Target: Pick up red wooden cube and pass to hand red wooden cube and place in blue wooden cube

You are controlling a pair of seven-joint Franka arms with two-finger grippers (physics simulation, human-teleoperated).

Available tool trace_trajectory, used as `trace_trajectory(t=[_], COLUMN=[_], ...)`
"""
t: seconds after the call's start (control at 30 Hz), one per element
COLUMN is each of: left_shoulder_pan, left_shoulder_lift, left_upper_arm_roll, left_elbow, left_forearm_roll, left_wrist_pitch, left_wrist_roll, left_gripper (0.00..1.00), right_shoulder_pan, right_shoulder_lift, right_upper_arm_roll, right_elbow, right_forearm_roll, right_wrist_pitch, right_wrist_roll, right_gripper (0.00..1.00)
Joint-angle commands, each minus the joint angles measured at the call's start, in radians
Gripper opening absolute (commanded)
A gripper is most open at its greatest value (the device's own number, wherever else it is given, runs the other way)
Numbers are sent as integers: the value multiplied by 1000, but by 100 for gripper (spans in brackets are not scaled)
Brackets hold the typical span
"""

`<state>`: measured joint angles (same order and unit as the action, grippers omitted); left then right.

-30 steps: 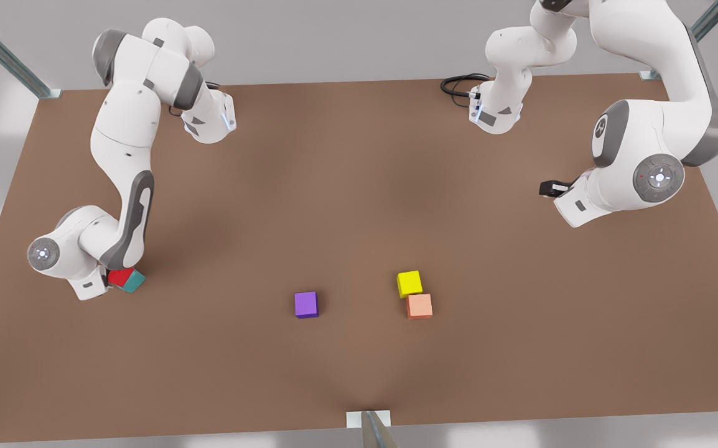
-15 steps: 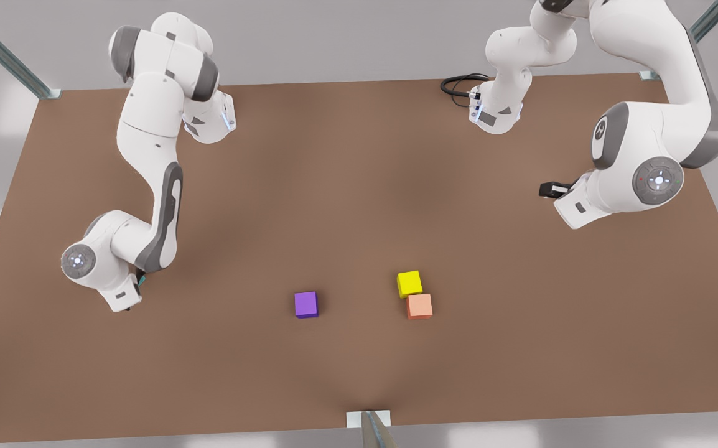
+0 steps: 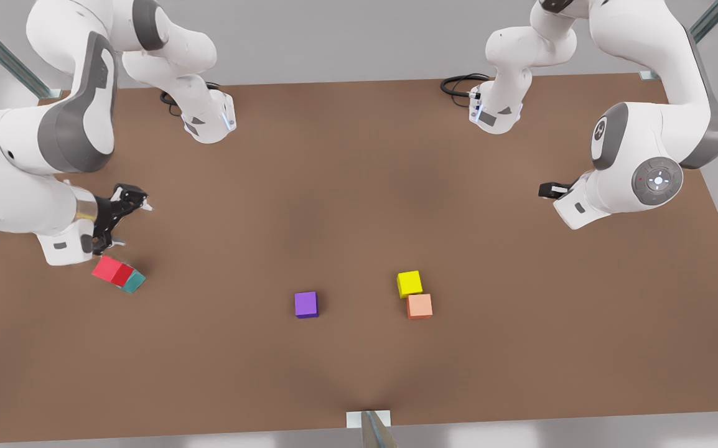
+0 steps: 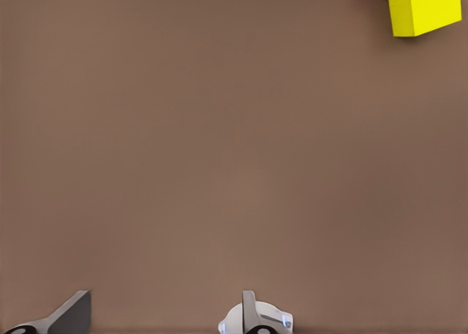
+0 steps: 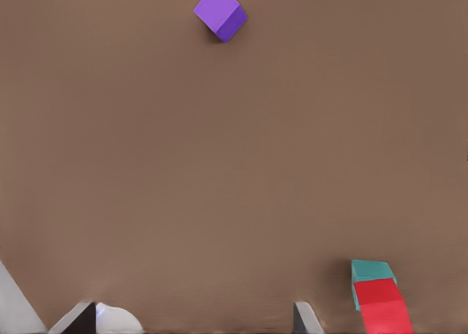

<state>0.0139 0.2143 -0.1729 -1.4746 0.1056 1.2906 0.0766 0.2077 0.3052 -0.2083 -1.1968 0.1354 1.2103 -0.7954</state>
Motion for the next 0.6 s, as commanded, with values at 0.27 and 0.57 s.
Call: trace_trajectory(t=[0.27,0.57], left_shoulder_pan=[-2,-3], left_shoulder_lift=[-1,5], left_upper_arm_roll=[-3,-14], left_elbow=[-1,0], left_forearm_roll=[-1,-23], left_wrist_pitch=[-5,-11], left_wrist_roll=[-6,-9], left_gripper=[100,100], right_shoulder_pan=[-119,-131], right_shoulder_lift=[-141,-186], right_upper_arm_roll=[115,116], right_elbow=[-208,-225], right_forearm_roll=[-180,-132], right_wrist_pitch=[87,104], right_wrist_roll=[917,933], right_gripper=[100,100])
